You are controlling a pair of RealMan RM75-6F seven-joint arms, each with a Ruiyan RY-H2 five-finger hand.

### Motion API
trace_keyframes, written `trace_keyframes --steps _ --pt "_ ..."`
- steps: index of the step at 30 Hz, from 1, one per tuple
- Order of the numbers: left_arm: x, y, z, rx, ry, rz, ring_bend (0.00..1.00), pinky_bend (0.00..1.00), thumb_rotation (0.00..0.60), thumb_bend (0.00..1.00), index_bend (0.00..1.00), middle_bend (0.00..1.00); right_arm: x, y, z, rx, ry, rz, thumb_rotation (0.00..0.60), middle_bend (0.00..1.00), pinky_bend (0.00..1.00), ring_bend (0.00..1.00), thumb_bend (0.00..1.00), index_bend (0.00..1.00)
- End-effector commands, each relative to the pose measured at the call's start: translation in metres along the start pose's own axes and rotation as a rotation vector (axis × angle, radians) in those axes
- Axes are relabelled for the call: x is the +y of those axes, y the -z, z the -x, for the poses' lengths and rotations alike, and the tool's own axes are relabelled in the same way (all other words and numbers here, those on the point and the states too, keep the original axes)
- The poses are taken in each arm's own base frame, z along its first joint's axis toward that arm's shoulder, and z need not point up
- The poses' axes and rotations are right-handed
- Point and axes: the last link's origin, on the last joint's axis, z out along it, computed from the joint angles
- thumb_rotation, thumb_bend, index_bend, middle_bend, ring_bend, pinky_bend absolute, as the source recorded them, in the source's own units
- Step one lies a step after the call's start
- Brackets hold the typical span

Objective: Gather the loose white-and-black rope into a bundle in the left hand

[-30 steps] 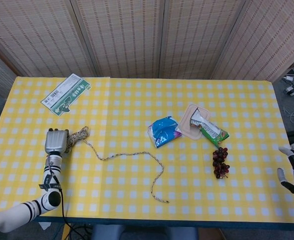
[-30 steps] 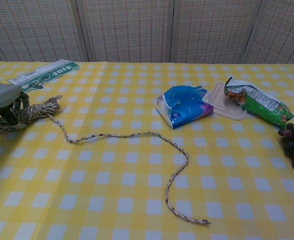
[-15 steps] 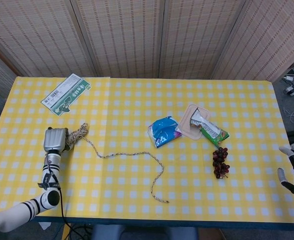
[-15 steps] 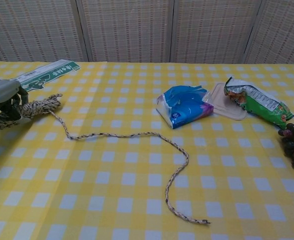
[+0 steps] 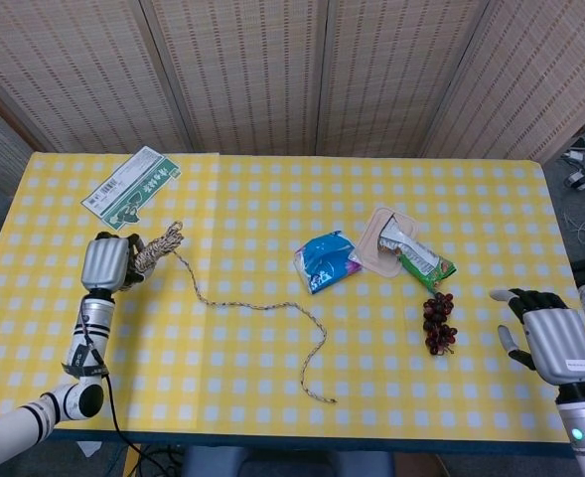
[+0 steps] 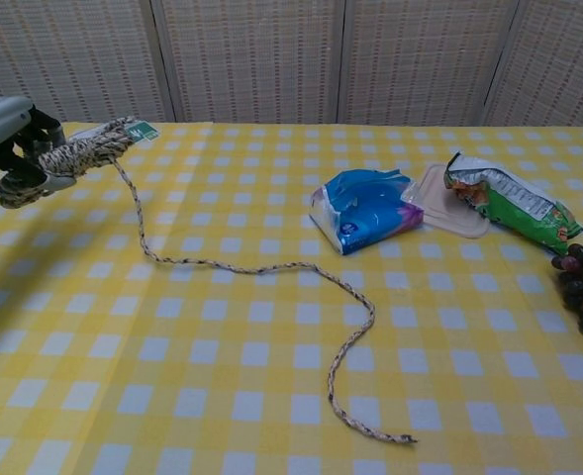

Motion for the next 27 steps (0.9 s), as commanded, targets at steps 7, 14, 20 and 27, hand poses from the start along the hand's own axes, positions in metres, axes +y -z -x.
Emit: trace_keyframes --steps 7,14,20,27 --pt "0.011 0.015 -0.03 0.051 0.026 0.058 0.5 0.28 0.5 0.25 0.67 0.7 -0.091 -0.062 0.014 -0.147 0.033 -0.316 0.6 0.34 0.31 0.3 0.39 0.36" --pt "0.019 0.023 -0.04 0.054 0.017 0.081 0.5 0.28 0.499 0.25 0.67 0.7 -0.146 -0.089 0.036 -0.218 0.042 -0.429 0.6 0.34 0.31 0.3 0.35 0.41" --pt "0.022 0.029 -0.043 0.052 0.011 0.091 0.5 0.28 0.498 0.25 0.67 0.7 -0.183 -0.108 0.058 -0.252 0.003 -0.406 0.6 0.36 0.32 0.3 0.25 0.48" --pt "0.024 0.034 -0.046 0.056 0.004 0.097 0.5 0.28 0.496 0.25 0.67 0.7 -0.21 -0.122 0.076 -0.257 0.035 -0.382 0.6 0.39 0.35 0.3 0.16 0.54"
